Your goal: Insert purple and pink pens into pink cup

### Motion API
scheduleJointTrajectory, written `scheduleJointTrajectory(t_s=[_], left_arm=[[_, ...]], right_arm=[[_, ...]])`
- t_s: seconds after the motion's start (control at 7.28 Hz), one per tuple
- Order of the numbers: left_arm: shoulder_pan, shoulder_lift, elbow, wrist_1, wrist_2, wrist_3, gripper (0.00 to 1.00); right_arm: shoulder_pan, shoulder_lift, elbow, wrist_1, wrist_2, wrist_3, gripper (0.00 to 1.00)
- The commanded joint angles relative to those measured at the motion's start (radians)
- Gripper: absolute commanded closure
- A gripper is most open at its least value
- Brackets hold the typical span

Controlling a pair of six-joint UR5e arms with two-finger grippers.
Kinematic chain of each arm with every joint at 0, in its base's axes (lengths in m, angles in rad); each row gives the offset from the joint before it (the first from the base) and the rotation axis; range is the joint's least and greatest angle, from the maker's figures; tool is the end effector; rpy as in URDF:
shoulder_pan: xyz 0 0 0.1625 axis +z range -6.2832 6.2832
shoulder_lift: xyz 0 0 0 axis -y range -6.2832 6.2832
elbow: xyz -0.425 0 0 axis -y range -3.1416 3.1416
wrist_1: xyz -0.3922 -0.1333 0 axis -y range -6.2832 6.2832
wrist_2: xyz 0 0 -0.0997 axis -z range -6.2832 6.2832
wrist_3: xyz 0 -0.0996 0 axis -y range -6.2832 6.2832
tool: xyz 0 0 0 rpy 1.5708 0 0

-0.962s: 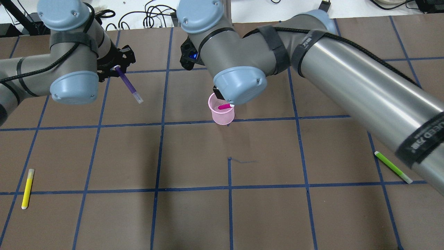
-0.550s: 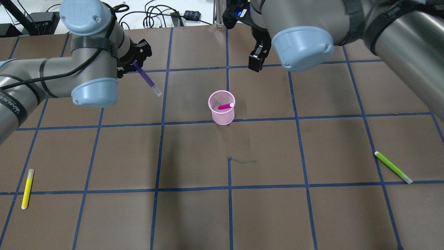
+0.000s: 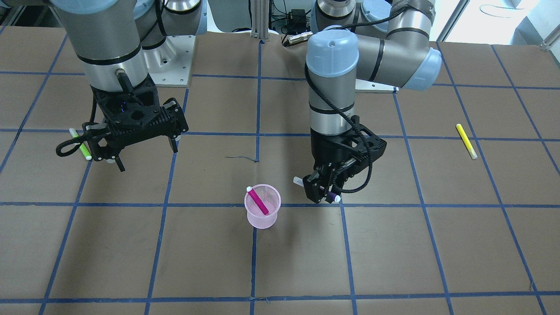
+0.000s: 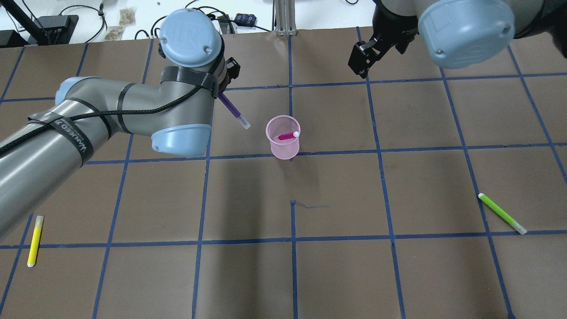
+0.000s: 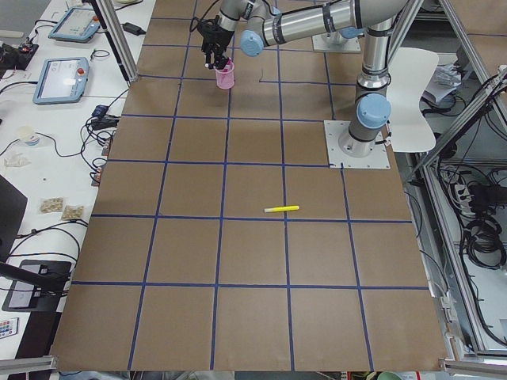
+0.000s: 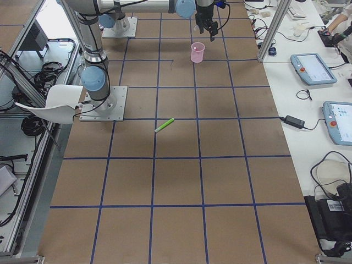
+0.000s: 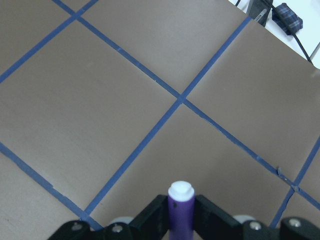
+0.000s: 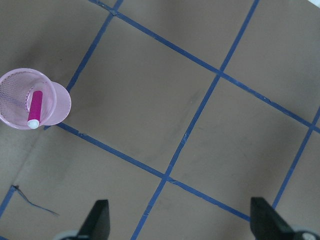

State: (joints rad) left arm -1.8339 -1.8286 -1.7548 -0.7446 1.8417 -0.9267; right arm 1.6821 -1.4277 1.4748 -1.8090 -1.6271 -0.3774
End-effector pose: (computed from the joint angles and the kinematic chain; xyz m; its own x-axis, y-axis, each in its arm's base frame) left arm -0.2568 -0.5432 0.3542 -0.7671 -0.6235 0.1509 -0.6201 0.6604 -0.4235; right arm 0.1901 -0.5514 0.4860 -0.8833 -0.4528 0.1214 -0.4675 0.8701 -0.1562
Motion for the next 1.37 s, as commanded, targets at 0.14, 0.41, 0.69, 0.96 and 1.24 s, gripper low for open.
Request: scheduleJointTrajectory(t_s=[0.14, 0.41, 0.69, 0.96, 1.24], left_arm=[[-0.094, -0.064, 0.006, 0.094, 0.113, -0.087, 1.00], [-0.096, -0.101, 0.005, 0.172, 0.120, -0.089, 1.00], [-0.123, -0.141, 0.004, 0.217, 0.163, -0.099, 1.00], [-0.154, -0.162, 0.003, 0.220, 0.168, -0.130, 1.00], [-0.169, -0.173, -0.009, 0.221, 0.197, -0.132, 1.00]], right_arm=[[-0.004, -0.066, 0.016, 0.109, 0.045, 0.210, 0.13], [-0.005, -0.077, 0.016, 0.111, 0.053, 0.354, 0.06], [-0.005, -0.086, 0.016, 0.157, 0.052, 0.443, 0.00], [-0.005, -0.089, 0.016, 0.163, 0.041, 0.454, 0.00], [-0.005, -0.089, 0.016, 0.157, 0.041, 0.439, 0.00]])
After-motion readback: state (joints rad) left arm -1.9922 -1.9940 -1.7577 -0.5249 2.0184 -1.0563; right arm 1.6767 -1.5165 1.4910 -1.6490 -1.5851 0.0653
